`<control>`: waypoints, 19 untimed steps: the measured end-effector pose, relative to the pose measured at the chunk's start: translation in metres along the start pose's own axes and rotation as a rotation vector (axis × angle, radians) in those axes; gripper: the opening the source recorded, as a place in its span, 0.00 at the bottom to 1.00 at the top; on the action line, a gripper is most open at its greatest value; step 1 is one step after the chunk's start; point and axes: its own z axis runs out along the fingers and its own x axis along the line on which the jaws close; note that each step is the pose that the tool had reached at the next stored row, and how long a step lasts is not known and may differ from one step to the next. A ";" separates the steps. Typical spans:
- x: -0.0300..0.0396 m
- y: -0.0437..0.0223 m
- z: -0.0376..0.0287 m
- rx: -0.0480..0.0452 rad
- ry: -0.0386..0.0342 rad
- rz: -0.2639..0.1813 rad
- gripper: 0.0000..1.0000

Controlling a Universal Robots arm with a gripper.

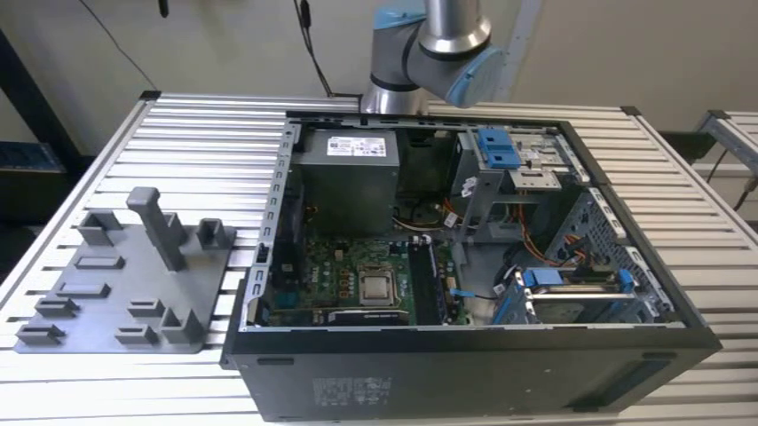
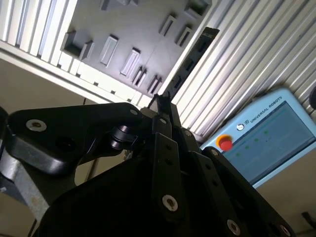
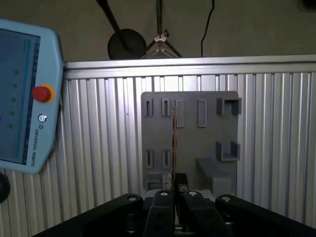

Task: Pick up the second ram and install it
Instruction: 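Pick up the second ram and move it above second insertion slot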

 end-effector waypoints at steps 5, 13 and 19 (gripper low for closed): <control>-0.0003 -0.0059 0.0002 0.0000 0.0000 0.000 0.14; -0.0009 -0.0198 0.0005 -0.0009 0.0002 0.000 0.14; -0.0015 -0.0316 0.0008 -0.0020 0.0004 0.000 0.14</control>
